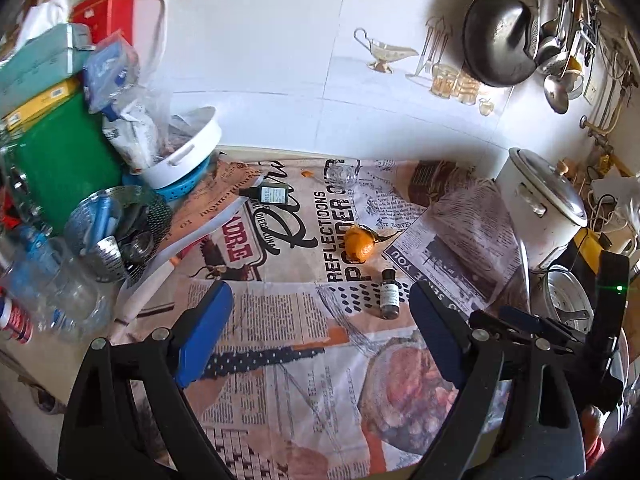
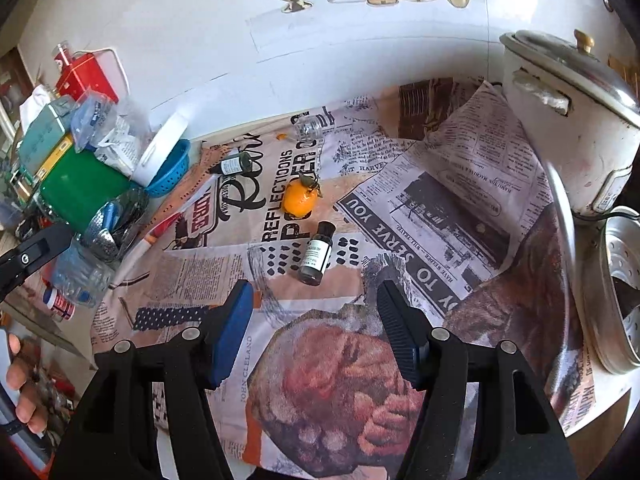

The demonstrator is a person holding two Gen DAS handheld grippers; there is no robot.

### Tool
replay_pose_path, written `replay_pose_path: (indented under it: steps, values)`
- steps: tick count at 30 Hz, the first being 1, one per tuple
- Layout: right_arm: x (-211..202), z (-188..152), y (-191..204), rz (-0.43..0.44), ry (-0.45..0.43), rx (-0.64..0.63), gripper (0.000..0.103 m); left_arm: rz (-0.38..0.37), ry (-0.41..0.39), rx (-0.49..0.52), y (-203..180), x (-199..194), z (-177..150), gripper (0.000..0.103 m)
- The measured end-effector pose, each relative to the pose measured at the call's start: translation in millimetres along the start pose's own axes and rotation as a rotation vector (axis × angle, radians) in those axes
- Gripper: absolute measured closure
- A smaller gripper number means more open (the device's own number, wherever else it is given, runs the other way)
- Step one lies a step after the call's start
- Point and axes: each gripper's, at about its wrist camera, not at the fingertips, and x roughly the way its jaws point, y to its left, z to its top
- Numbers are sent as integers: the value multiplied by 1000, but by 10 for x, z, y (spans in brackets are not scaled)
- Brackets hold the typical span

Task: Collect trash
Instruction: 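Grasp the orange peel with the left tool while the right tool grasps the dark bottle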

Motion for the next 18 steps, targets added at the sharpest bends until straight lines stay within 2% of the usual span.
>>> replay_pose_path:
  steps: [10,16,18]
  values:
    - [1066,241,26,-58,126,113,45,-51,118,97,267,937,396,13]
    - [1452,165,5,-70,199,156,59,-65,209,151,276,1462,398,13]
    - [1517,134,40,-84,210,131,68,-77,228,164,241,1593,398,13]
